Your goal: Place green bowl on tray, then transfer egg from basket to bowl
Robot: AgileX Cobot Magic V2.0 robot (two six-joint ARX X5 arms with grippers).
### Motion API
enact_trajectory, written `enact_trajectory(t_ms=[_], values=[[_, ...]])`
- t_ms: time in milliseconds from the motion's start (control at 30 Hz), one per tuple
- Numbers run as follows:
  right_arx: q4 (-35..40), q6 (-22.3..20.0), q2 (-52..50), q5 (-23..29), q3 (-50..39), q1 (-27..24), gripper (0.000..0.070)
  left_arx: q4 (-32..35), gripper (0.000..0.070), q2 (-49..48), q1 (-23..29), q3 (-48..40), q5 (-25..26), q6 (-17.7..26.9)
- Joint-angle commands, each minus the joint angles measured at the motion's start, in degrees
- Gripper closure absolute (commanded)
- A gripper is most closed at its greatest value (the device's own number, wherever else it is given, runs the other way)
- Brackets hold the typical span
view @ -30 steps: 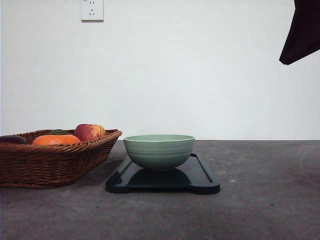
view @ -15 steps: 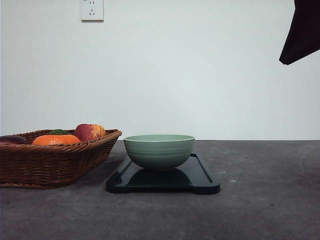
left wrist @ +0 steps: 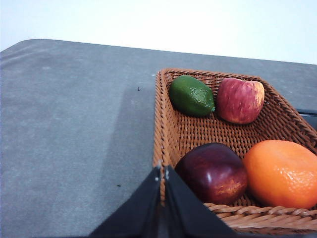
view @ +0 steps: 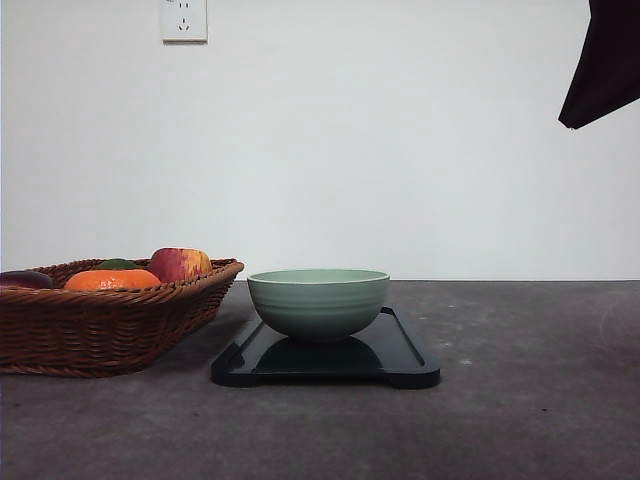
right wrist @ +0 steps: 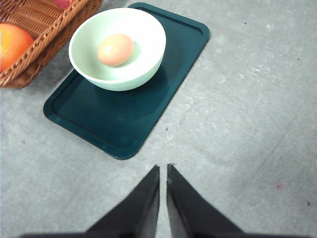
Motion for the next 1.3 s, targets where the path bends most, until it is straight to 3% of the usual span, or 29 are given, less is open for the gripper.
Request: enact_trajectory(t_ms=[0, 300, 500, 800, 1033, 1267], values=[[0.6, -0.4, 0.2, 0.0, 0.5, 0.3, 0.0683, 0.1, 0.0700, -0.1, 0.0, -1.1, -0.1, 0.0], [0.6, -0.5, 0.2, 0.1, 0.5, 0.3, 0.0683, 0.1, 0.0700, -0.1, 0.0, -1.1, -0.1, 0.0], [5.0, -10.1, -3.4, 2.0, -1.6, -1.8, 0.0683, 0.1, 0.0700, -0.1, 0.0, -1.1, -0.1, 0.0], [20.3, -11.7, -20.3, 2.0, -18.7, -14.4, 0.0683, 0.1, 0.0700, -0.1, 0.0, -1.1, -0.1, 0.0], [22.1, -11.4, -34.0, 2.0, -30.6, -22.6, 0.0683, 0.1, 0.0700, -0.1, 0.0, -1.1, -0.1, 0.0], [24.6, -10.6, -45.2, 2.0, -39.7, -24.9, 0.0683, 0.1, 0.0700, -0.1, 0.0, -1.1, -0.1, 0.0]])
